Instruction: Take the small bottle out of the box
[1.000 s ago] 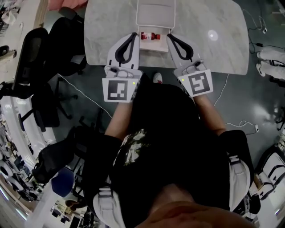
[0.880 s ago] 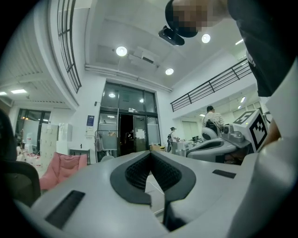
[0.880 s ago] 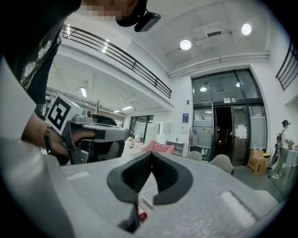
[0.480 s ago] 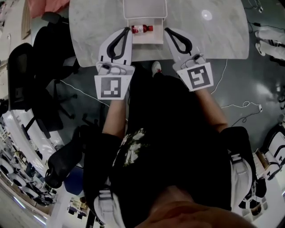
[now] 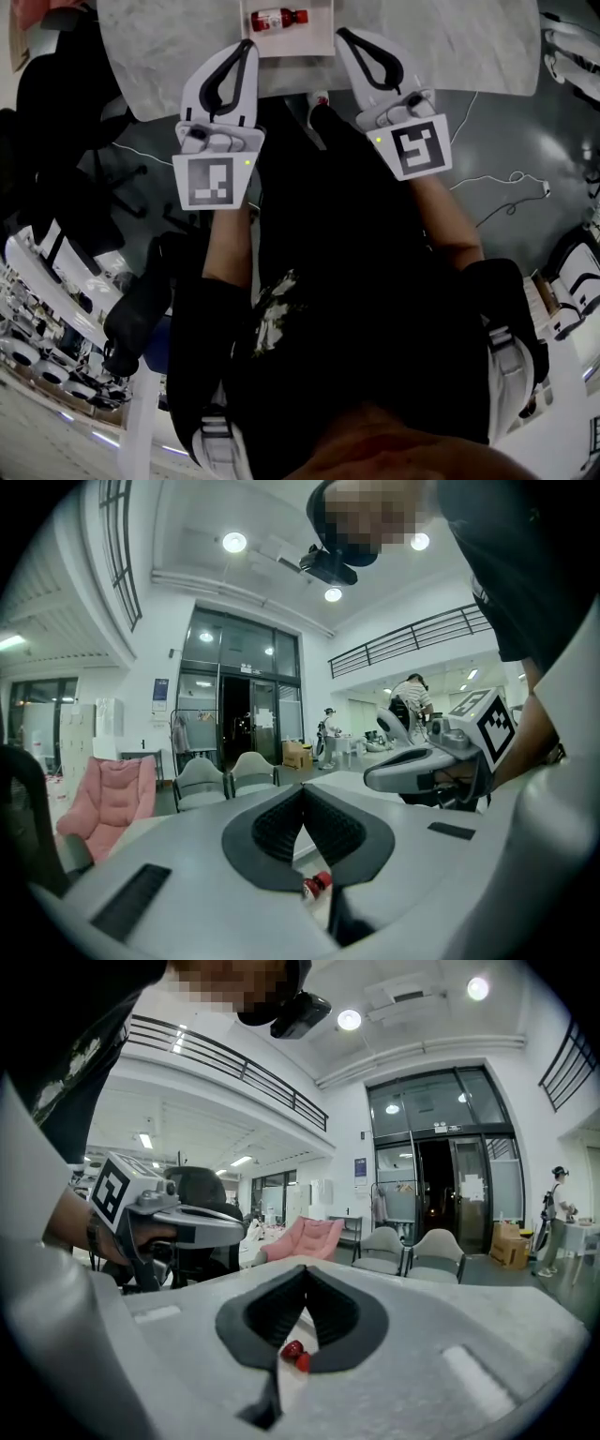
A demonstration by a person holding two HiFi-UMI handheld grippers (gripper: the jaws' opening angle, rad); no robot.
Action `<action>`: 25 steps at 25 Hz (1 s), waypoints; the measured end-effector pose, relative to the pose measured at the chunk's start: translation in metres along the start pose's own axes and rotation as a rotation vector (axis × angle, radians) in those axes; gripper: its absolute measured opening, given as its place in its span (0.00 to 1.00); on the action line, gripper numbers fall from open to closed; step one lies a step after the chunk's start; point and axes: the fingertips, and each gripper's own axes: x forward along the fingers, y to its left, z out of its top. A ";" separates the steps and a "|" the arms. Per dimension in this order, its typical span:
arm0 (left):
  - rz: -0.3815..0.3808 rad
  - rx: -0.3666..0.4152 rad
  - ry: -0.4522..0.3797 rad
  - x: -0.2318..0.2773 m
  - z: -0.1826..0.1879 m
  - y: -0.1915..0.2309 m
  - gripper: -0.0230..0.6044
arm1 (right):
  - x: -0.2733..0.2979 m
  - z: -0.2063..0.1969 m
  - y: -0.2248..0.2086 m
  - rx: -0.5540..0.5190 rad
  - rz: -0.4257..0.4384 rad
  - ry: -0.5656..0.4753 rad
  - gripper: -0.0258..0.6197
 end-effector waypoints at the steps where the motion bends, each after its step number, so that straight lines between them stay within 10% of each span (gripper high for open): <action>1: -0.007 -0.006 0.014 0.004 -0.007 0.001 0.06 | 0.004 -0.007 -0.003 0.003 0.002 0.009 0.03; 15: -0.198 -0.031 0.048 0.053 -0.073 0.003 0.07 | 0.033 -0.072 -0.008 0.044 -0.016 0.076 0.03; 25: -0.322 0.196 0.305 0.083 -0.109 -0.018 0.35 | 0.035 -0.082 -0.016 0.074 -0.040 0.088 0.03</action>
